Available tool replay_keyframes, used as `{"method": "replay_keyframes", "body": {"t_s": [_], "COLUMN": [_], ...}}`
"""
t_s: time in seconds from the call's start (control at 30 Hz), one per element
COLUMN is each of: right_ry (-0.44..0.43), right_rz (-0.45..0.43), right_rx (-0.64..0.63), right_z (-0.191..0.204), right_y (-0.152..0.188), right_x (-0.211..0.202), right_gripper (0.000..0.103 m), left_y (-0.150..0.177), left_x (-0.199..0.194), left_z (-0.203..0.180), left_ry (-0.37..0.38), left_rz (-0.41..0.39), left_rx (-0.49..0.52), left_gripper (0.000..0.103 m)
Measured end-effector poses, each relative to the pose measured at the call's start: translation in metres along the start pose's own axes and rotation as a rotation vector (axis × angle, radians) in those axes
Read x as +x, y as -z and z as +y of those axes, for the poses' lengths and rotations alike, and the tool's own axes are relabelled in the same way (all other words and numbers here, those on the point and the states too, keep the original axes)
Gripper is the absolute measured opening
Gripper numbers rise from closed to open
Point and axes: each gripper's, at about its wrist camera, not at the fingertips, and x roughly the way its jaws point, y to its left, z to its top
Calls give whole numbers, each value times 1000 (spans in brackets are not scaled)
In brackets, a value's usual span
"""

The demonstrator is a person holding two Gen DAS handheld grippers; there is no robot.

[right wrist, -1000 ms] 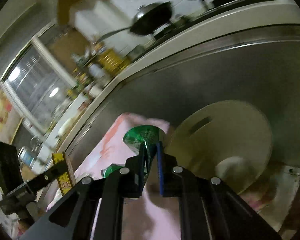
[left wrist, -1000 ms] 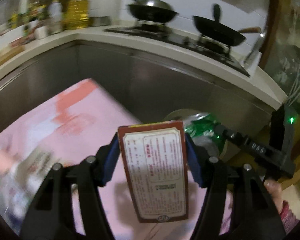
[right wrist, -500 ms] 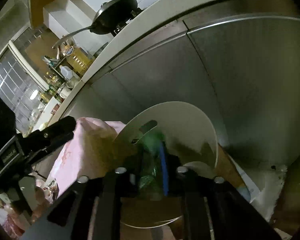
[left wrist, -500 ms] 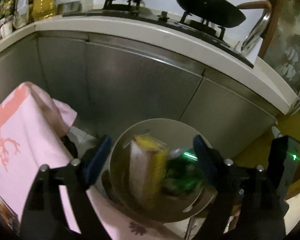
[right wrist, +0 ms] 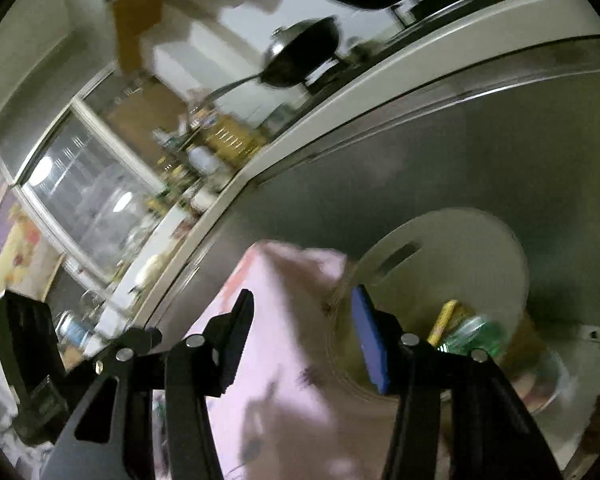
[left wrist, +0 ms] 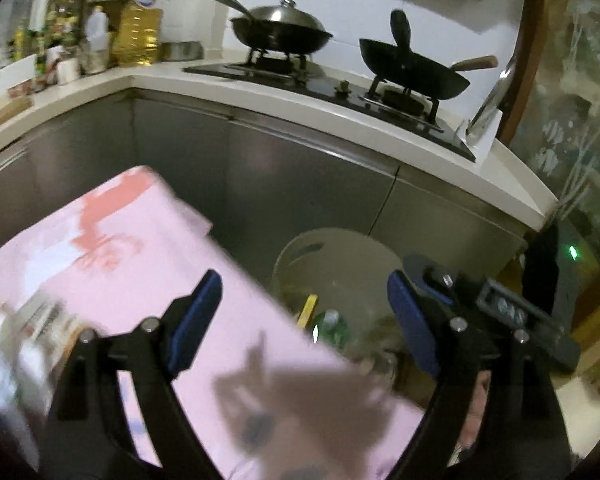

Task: Collect trash
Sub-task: 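Return both grippers to the table toward the bottle and blue carton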

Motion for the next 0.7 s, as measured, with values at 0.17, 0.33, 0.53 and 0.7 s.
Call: {"method": "replay_keyframes", "body": {"t_s": [0.17, 0.33, 0.53, 0.7], "right_ry": [-79, -126, -170, -171], "right_rz": [129, 246, 392, 478], "right_rx": [-53, -96, -215, -251], "right_z": [50, 99, 175, 226], "right_y": [41, 87, 142, 179], "right_x": [17, 36, 64, 95], "right_gripper": [49, 49, 49, 62], "left_y": [53, 119, 180, 195], "left_x": [-71, -149, -222, -246], "left_z": [28, 83, 171, 239], "left_ry": [-56, -169, -339, -369], "left_rz": [-5, 2, -20, -46], "left_rx": [-3, -59, -236, -444], "left_gripper": [81, 81, 81, 81]}}
